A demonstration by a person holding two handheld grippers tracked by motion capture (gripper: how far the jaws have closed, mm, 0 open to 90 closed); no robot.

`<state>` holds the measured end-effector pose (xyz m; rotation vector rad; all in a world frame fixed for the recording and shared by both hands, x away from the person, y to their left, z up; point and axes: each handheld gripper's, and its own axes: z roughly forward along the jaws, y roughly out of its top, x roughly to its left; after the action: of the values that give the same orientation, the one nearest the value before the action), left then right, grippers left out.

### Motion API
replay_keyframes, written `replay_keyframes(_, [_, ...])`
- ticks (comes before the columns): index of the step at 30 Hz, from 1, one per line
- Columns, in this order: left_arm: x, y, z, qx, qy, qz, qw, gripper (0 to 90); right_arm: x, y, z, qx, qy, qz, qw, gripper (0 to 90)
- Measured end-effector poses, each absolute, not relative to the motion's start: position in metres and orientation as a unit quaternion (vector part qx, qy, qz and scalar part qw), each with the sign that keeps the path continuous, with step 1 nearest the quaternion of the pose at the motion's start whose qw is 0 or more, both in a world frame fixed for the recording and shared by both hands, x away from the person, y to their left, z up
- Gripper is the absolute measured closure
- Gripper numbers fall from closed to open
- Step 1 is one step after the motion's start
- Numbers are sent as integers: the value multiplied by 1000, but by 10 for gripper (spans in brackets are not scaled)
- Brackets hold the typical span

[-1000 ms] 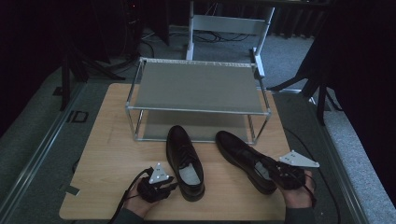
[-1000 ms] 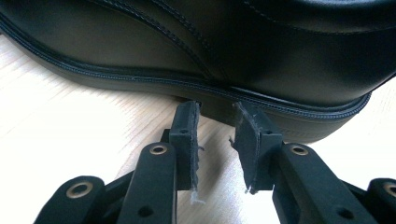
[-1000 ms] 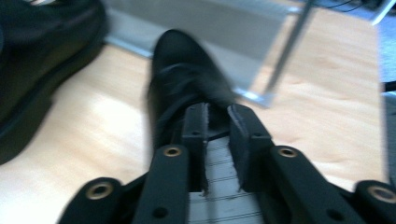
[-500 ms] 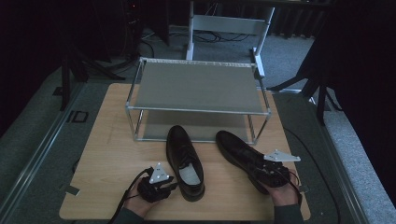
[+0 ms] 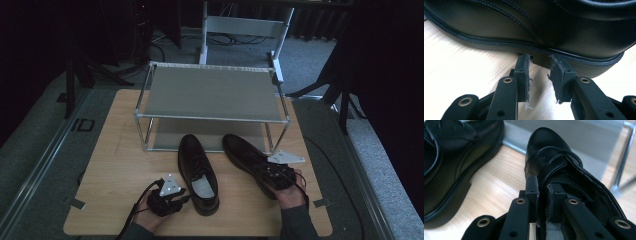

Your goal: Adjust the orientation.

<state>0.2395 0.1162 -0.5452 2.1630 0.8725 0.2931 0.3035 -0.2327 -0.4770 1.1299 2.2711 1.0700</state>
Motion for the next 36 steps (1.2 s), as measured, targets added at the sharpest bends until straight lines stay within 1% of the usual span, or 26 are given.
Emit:
replay_keyframes(3, [240, 116, -545, 849, 343, 115, 386, 687, 313, -223, -480, 397, 812, 387, 184, 800])
replay_keyframes(5, [240, 116, -545, 849, 342, 114, 386, 690, 313, -222, -481, 405, 813, 374, 185, 738])
replay_keyframes(7, [239, 116, -545, 849, 342, 115, 386, 693, 308, -224, -480, 408, 812, 369, 196, 706])
replay_keyframes(9, [239, 116, -545, 849, 341, 116, 385, 693, 298, -226, -477, 408, 810, 367, 206, 625])
replay_keyframes(12, [239, 115, -545, 848, 343, 116, 386, 697, 282, -228, -469, 412, 803, 372, 218, 602])
replay_keyframes(16, [239, 115, -545, 850, 341, 116, 385, 701, 263, -217, -462, 393, 803, 390, 222, 602])
replay_keyframes(17, [239, 115, -545, 850, 341, 116, 385, 702, 263, -217, -462, 393, 803, 390, 222, 602])
replay_keyframes(20, [239, 114, -544, 851, 339, 118, 382, 708, 255, -187, -462, 345, 821, 408, 201, 615])
replay_keyframes(23, [239, 113, -544, 850, 341, 118, 383, 710, 258, -167, -462, 331, 825, 424, 173, 620])
replay_keyframes(28, [239, 111, -544, 851, 339, 117, 383, 719, 269, -138, -468, 315, 840, 412, 160, 627])
replay_keyframes(33, [242, 103, -544, 855, 328, 113, 385, 720, 283, -124, -483, 326, 853, 386, 135, 633])
replay_keyframes(34, [242, 102, -544, 856, 327, 113, 385, 720, 285, -122, -486, 328, 854, 380, 138, 664])
replay_keyframes(35, [243, 102, -544, 856, 326, 111, 385, 719, 287, -123, -487, 331, 855, 374, 142, 726])
replay_keyframes(36, [243, 101, -545, 855, 326, 109, 387, 718, 290, -125, -487, 336, 853, 374, 142, 769])
